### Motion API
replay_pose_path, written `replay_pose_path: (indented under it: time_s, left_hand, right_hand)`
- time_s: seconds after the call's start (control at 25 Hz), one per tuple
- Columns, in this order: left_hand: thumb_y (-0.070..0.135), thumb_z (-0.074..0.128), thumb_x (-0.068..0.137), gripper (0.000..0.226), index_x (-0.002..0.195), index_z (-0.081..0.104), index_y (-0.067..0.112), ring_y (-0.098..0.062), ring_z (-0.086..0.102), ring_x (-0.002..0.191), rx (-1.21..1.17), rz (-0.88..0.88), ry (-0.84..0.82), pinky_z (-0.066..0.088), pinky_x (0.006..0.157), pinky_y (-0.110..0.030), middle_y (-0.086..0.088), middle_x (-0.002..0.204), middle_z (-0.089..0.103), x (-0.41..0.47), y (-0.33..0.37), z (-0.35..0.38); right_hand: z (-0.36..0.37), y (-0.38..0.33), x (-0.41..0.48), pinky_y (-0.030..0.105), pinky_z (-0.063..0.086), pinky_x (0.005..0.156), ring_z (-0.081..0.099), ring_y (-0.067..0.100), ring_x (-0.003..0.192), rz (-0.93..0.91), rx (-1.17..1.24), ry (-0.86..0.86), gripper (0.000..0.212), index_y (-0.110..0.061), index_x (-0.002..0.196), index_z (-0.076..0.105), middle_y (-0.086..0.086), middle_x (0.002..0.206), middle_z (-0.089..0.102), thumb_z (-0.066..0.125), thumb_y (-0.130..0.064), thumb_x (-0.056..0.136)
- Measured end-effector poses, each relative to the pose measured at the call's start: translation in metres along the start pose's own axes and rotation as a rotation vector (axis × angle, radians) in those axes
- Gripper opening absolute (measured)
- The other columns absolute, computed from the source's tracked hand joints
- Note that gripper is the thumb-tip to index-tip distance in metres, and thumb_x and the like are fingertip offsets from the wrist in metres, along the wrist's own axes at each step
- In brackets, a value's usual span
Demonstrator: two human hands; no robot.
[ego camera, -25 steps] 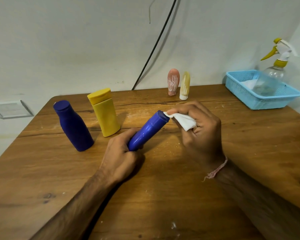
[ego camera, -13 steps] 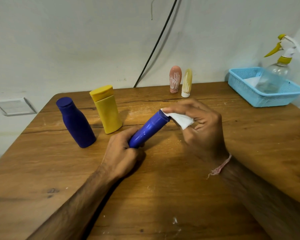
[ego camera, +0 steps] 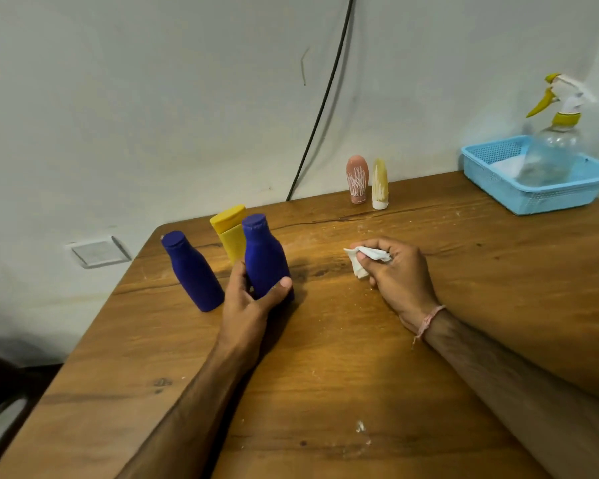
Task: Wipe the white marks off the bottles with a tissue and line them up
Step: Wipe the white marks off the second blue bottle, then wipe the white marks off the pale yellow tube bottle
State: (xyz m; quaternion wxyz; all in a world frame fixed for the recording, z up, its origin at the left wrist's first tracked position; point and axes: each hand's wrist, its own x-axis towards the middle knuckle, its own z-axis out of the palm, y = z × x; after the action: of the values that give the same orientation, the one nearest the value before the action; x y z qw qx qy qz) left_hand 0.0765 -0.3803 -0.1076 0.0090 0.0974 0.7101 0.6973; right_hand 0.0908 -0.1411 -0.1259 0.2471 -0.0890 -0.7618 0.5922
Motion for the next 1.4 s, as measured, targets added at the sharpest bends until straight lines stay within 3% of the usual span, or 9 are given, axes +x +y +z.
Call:
replay_pose_path:
  time_s: [0.16,0.36,0.52,0.72,0.8,1.0,1.24,1.32,1.4]
  left_hand:
    - [0.013,0.083,0.08,0.052,0.122,0.058,0.027,-0.003,0.066,0.104,0.178,0.091,0.11,0.052,0.084,-0.021,0.011,0.115,0.066,-0.004,0.001,0.004]
    - [0.023,0.084,0.08,0.054,0.125,0.055,0.027,-0.012,0.063,0.114,0.347,0.068,0.147,0.055,0.092,-0.034,0.005,0.123,0.065,-0.002,-0.003,0.0]
    - [0.026,0.084,0.08,0.055,0.123,0.051,0.029,-0.009,0.063,0.11,0.396,0.052,0.165,0.055,0.09,-0.031,0.011,0.117,0.063,-0.01,0.003,0.003]
    - [0.03,0.083,0.082,0.053,0.125,0.051,0.025,-0.02,0.062,0.105,0.322,0.093,0.416,0.055,0.09,-0.045,0.0,0.116,0.059,-0.059,0.003,0.006]
    - [0.022,0.078,0.087,0.036,0.113,0.054,0.024,-0.015,0.062,0.095,0.328,0.158,0.362,0.055,0.083,-0.04,-0.003,0.106,0.06,-0.076,0.013,0.027]
    - [0.018,0.072,0.092,0.021,0.103,0.057,0.026,-0.008,0.065,0.084,0.468,0.173,-0.042,0.055,0.076,-0.025,0.001,0.096,0.065,-0.042,0.037,0.104]
    - [0.023,0.073,0.093,0.025,0.109,0.055,0.021,-0.025,0.067,0.095,0.396,-0.243,0.017,0.06,0.074,-0.037,-0.01,0.113,0.066,0.092,0.026,0.168]
    - [0.026,0.075,0.091,0.036,0.119,0.053,0.018,-0.02,0.063,0.095,0.429,-0.234,0.014,0.056,0.072,-0.03,-0.008,0.119,0.063,0.118,0.023,0.181]
    - [0.027,0.075,0.091,0.048,0.13,0.048,0.018,-0.02,0.059,0.105,0.517,-0.035,0.058,0.056,0.082,-0.031,-0.008,0.128,0.057,0.137,0.028,0.194]
  right_hand:
    - [0.0,-0.004,-0.002,0.02,0.046,0.058,0.057,-0.005,0.062,-0.024,0.009,-0.029,0.019,-0.025,0.104,0.08,-0.009,0.099,0.077,0.075,-0.012,0.09]
    - [-0.008,-0.007,-0.007,0.023,0.046,0.049,0.057,0.003,0.05,0.042,0.136,-0.09,0.02,-0.02,0.106,0.079,-0.004,0.098,0.078,0.078,-0.011,0.088]
    - [-0.028,-0.008,-0.015,0.021,0.043,0.046,0.055,0.009,0.049,0.133,0.264,-0.126,0.018,-0.013,0.107,0.078,0.006,0.087,0.077,0.075,-0.008,0.09]
    - [-0.056,-0.012,-0.015,0.022,0.038,0.047,0.054,0.01,0.051,0.251,0.441,-0.22,0.015,-0.006,0.107,0.075,0.011,0.081,0.073,0.071,-0.008,0.093]
    - [-0.064,-0.013,-0.013,0.024,0.037,0.05,0.056,0.011,0.054,0.303,0.487,-0.239,0.014,-0.008,0.107,0.075,0.011,0.082,0.073,0.069,-0.008,0.094]
    - [-0.082,-0.015,-0.002,0.025,0.048,0.056,0.061,0.014,0.065,0.34,0.514,-0.25,0.022,-0.013,0.116,0.075,0.012,0.096,0.076,0.069,-0.01,0.094]
    - [-0.089,-0.006,0.014,0.028,0.052,0.057,0.064,0.013,0.066,0.399,0.562,-0.004,0.022,-0.011,0.115,0.07,0.01,0.092,0.074,0.07,-0.021,0.095]
    - [-0.088,-0.004,0.017,0.027,0.052,0.058,0.063,0.012,0.065,0.4,0.587,0.083,0.015,-0.014,0.108,0.07,0.008,0.089,0.074,0.07,-0.023,0.096]
    - [-0.088,-0.003,0.018,0.025,0.051,0.057,0.063,0.01,0.064,0.384,0.615,0.119,0.014,-0.015,0.107,0.071,0.007,0.088,0.075,0.07,-0.023,0.096]
